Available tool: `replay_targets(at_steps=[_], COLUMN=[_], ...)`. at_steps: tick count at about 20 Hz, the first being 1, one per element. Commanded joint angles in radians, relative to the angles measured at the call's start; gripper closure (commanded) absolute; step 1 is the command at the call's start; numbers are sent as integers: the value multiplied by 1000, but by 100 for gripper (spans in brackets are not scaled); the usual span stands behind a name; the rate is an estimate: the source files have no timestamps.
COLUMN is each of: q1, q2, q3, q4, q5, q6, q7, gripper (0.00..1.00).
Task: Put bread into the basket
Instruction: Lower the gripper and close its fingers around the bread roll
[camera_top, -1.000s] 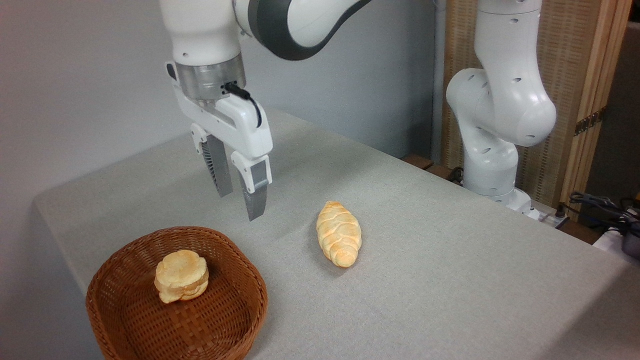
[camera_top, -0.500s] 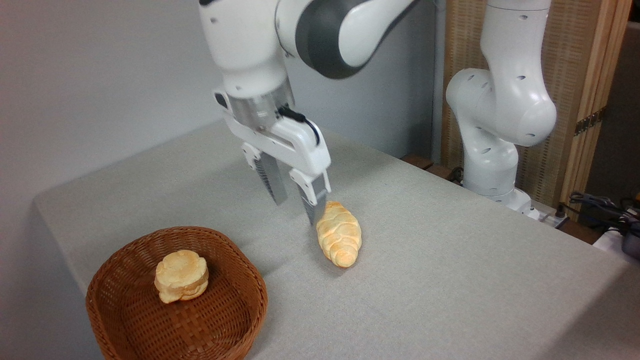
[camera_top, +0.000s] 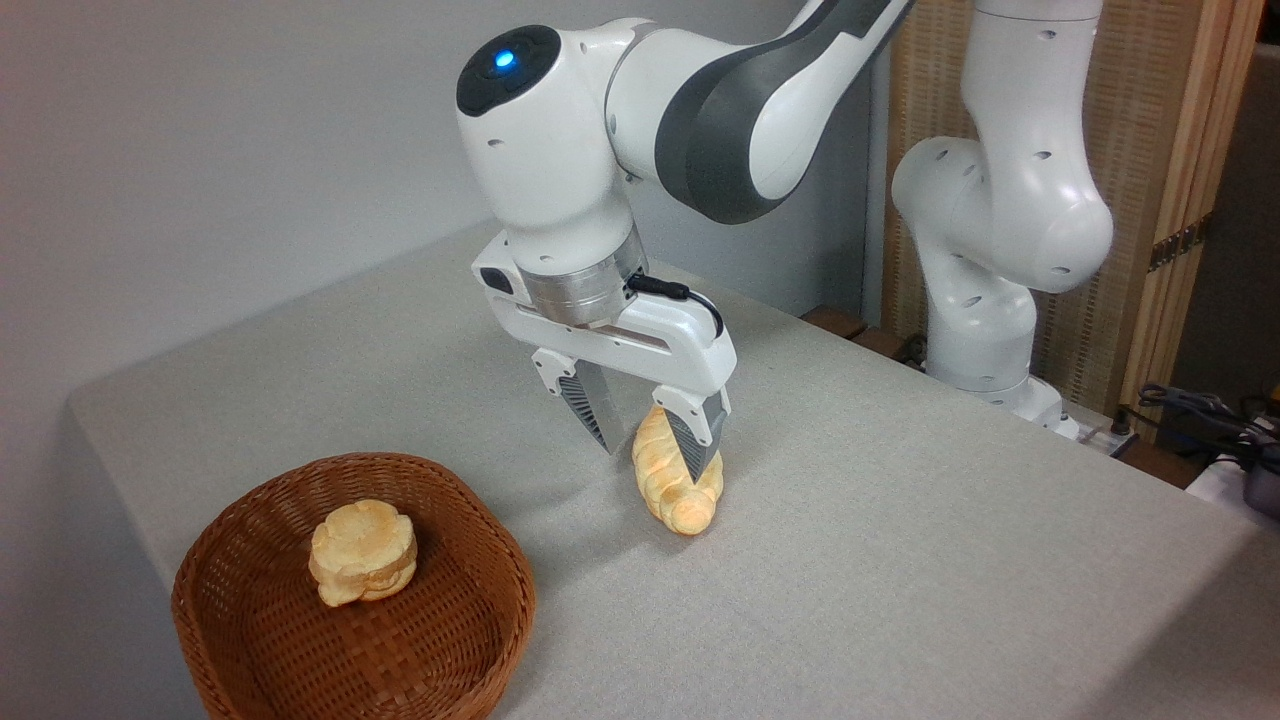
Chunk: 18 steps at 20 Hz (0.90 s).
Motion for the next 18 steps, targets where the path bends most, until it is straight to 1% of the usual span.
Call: replay_targets(at_steps=[1,3,6,8,11,12,14,17,18], q1=[-7,-9,-9,-10,-13,-13,-15,-20,-32], q2=[-54,-89,-137,-166,-184,-201,-233,-238,-237], q3=[5,5,5,5,3,3,2,2,2], q4=[-34,-74,-141,-167,-204,-227,-269,-287,-287], q5=[0,2,10,11,16,22,57,60,59], q6=[43,108,159,165,162,165,176,191,194], q7=[-76,-127,-144,-145,-147,-145,-145,-145,-147], gripper=[0,0,0,0,0,0,0,0,0])
